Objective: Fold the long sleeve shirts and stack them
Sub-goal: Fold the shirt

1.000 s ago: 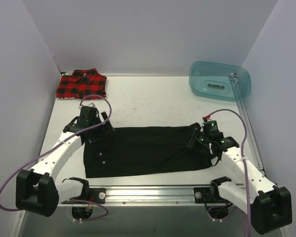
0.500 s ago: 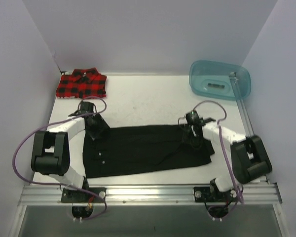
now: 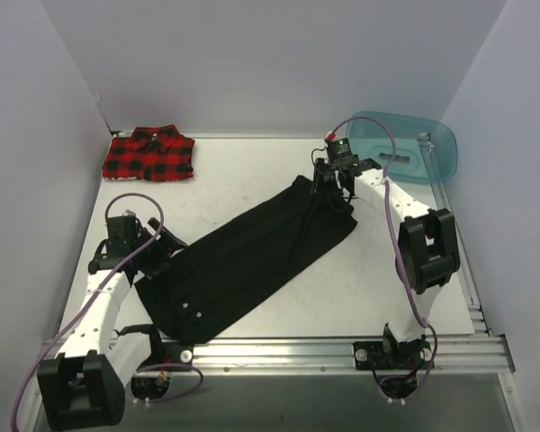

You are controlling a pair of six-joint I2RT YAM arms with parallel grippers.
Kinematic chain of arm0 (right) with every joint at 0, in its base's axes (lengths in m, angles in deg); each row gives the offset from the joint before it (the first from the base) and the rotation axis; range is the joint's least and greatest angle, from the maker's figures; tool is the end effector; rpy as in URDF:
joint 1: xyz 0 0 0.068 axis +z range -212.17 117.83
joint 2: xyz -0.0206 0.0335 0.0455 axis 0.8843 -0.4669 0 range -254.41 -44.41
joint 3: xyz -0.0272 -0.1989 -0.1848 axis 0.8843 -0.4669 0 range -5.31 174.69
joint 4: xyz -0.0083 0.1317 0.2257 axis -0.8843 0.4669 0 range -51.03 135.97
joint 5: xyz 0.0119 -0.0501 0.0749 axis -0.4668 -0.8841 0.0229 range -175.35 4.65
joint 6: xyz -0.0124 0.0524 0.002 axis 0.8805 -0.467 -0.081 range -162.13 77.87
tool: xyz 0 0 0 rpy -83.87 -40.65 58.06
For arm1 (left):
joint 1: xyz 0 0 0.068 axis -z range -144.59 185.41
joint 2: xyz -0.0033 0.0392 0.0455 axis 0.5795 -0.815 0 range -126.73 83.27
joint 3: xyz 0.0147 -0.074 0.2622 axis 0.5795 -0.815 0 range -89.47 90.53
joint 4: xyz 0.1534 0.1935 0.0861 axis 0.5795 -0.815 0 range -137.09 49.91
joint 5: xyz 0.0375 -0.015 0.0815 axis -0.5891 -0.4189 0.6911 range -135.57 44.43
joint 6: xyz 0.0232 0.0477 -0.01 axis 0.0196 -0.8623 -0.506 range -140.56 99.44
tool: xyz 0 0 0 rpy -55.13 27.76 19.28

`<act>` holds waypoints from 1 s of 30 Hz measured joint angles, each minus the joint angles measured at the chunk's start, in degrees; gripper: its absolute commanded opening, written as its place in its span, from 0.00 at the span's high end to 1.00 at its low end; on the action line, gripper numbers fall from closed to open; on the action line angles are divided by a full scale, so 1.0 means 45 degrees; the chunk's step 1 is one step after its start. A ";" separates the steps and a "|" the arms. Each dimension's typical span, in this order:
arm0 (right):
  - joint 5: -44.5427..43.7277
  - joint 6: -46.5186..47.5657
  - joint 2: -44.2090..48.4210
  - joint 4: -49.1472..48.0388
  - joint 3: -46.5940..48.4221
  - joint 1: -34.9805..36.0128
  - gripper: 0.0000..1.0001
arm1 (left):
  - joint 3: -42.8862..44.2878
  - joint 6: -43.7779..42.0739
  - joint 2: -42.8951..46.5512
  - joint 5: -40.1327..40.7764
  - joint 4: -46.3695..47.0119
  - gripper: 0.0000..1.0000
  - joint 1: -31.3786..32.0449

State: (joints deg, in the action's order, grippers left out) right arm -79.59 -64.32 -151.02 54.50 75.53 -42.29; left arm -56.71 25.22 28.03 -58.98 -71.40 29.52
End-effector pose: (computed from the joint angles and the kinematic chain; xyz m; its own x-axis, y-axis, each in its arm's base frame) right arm 0.3978 0.1475 0.2419 -0.7293 0.1359 -0.6706 -0.1444 0.9274 0.3451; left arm 0.1830 0.0105 0.2044 -0.5859 -0.7613 -0.2778 -0.5499 0.6252 -0.5538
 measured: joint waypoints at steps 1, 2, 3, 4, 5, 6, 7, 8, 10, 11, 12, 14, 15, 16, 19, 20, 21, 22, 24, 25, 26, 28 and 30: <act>0.0194 -0.0024 0.0160 -0.0034 0.0107 -0.0049 0.69 | 0.0287 -0.0112 0.0107 0.0010 -0.0068 0.13 0.0223; 0.0427 -0.0053 0.0291 -0.0112 0.0199 -0.0107 0.69 | 0.0631 -0.0248 0.0073 0.0117 -0.0039 0.13 0.0578; 0.0636 -0.0083 0.0384 -0.0272 0.0272 -0.0170 0.69 | 0.1059 -0.0393 -0.0097 0.0267 0.0000 0.13 0.1030; 0.0826 -0.0102 0.0423 -0.0384 0.0393 -0.0189 0.68 | 0.1520 -0.0563 -0.0384 0.0369 0.0087 0.13 0.1608; 0.1001 -0.0102 0.0403 -0.0452 0.0563 -0.0223 0.68 | 0.1962 -0.0733 -0.0777 0.0525 0.0325 0.13 0.2244; 0.1175 -0.0102 0.0330 -0.0544 0.0758 -0.0257 0.68 | 0.2419 -0.0928 -0.1239 0.0602 0.0568 0.13 0.2827; 0.1336 -0.0102 0.0180 -0.0602 0.1073 -0.0291 0.68 | 0.2929 -0.1132 -0.1928 0.0646 0.0933 0.13 0.3453; 0.1457 -0.0102 0.0034 -0.0675 0.1297 -0.0325 0.67 | 0.3274 -0.1336 -0.2472 0.0699 0.1141 0.12 0.3823; 0.1749 -0.0092 -0.0534 -0.0918 0.1987 -0.0364 0.66 | 0.4269 -0.1943 -0.4129 0.0928 0.1705 0.09 0.4673; 0.1836 -0.0068 -0.0816 -0.1054 0.2244 -0.0427 0.66 | 0.4799 -0.2239 -0.4949 0.0967 0.1909 0.08 0.5008; 0.1967 -0.0044 -0.1141 -0.1127 0.2482 -0.0495 0.66 | 0.5309 -0.2608 -0.5746 0.1073 0.2098 0.07 0.5328; 0.2288 -0.0010 -0.1753 -0.1214 0.2856 -0.0573 0.65 | 0.6411 -0.3313 -0.7261 0.1175 0.2288 0.07 0.5867; 0.2482 0.0010 -0.2069 -0.1219 0.2997 -0.0646 0.65 | 0.6936 -0.3619 -0.7932 0.1200 0.2458 0.07 0.6096; 0.2715 0.0058 -0.2395 -0.1180 0.3177 -0.0729 0.65 | 0.7427 -0.3920 -0.8563 0.1180 0.2599 0.08 0.6295; 0.3269 0.0287 -0.3317 -0.1171 0.3633 -0.0937 0.65 | 0.8918 -0.4721 -1.0166 0.0971 0.2832 0.11 0.6664; 0.3424 0.0340 -0.3585 -0.1171 0.3779 -0.0986 0.65 | 0.9447 -0.4964 -1.0666 0.0884 0.2880 0.12 0.6751; 0.3580 0.0384 -0.3832 -0.1166 0.3891 -0.1064 0.65 | 1.0108 -0.5265 -1.1268 0.0777 0.2934 0.12 0.6849; 0.3696 0.0393 -0.4012 -0.1161 0.3968 -0.1112 0.65 | 1.0618 -0.5484 -1.1764 0.0656 0.3050 0.14 0.6921; 0.3861 0.0393 -0.4308 -0.1166 0.4051 -0.1175 0.65 | 1.1400 -0.5901 -1.2580 0.0403 0.3264 0.16 0.7043; 0.3920 0.0389 -0.4420 -0.1161 0.4109 -0.1185 0.65 | 1.1706 -0.6062 -1.2959 0.0253 0.3298 0.16 0.7096; 0.3944 0.0384 -0.4537 -0.1171 0.4133 -0.1185 0.65 | 1.1958 -0.6227 -1.3284 0.0131 0.3332 0.18 0.7155; 0.3983 0.0374 -0.4702 -0.1161 0.4148 -0.1190 0.65 | 1.2352 -0.6484 -1.3867 -0.0136 0.3347 0.19 0.7266; 0.4031 0.0369 -0.4794 -0.1175 0.4148 -0.1258 0.65 | 1.2687 -0.6722 -1.4401 -0.0379 0.3342 0.21 0.7397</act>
State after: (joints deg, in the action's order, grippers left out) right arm -61.45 -62.66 -172.59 49.21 94.20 -47.95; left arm 0.38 -5.03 -36.78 -60.69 -56.37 62.81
